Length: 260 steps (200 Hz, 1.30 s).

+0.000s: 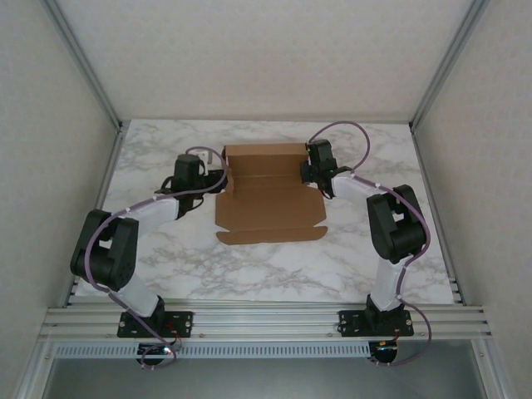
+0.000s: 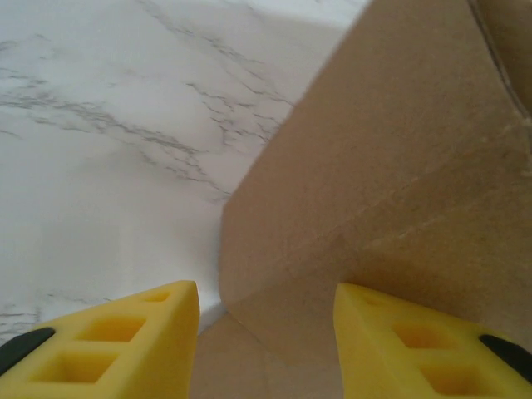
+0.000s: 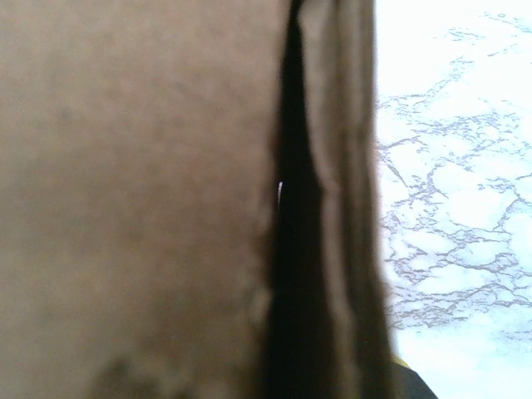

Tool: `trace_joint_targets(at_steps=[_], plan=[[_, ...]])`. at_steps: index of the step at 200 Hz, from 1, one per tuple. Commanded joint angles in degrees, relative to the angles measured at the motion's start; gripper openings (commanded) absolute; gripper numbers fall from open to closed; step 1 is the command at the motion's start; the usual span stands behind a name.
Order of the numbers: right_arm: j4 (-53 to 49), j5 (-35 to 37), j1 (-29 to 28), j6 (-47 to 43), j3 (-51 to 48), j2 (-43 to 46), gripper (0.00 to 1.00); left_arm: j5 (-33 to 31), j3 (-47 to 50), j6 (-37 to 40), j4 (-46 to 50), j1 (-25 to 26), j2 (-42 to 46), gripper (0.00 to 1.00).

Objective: Fold the paper box

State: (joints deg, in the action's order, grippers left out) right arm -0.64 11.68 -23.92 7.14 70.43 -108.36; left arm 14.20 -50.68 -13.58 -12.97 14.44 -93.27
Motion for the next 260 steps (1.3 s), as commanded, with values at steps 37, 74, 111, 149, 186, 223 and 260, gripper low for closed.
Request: trace_joint_targets(at_steps=[37,74,111,149,186,223,260], plan=[[-3.2,-3.2,-0.4,0.8,0.6,-1.6,0.0,-1.6,-4.0,5.0,0.1,0.4,-1.2,0.48],[-3.3,-3.6,-0.4,0.7,0.6,-1.5,0.0,-0.7,-6.2,9.9,0.7,2.6,-2.7,0.49],[-3.3,-3.8,-0.4,0.5,0.5,-1.7,0.0,-0.9,-7.3,11.1,1.5,3.8,-4.3,0.48],[-3.4,-3.8,-0.4,0.3,0.4,-1.7,0.0,-1.7,-8.9,12.2,1.7,4.3,-6.3,0.49],[-3.7,-3.8,-0.4,-0.3,0.6,-1.4,0.0,-3.4,-10.9,14.1,1.3,4.3,-8.4,0.49],[-3.6,-4.1,-0.4,-0.5,0.5,-1.5,0.0,-3.4,-14.0,16.2,1.2,4.2,-11.0,0.49],[-4.0,-4.1,-0.4,-1.0,0.6,-1.2,0.0,-3.6,-16.8,17.2,1.7,4.3,-13.4,0.37]])
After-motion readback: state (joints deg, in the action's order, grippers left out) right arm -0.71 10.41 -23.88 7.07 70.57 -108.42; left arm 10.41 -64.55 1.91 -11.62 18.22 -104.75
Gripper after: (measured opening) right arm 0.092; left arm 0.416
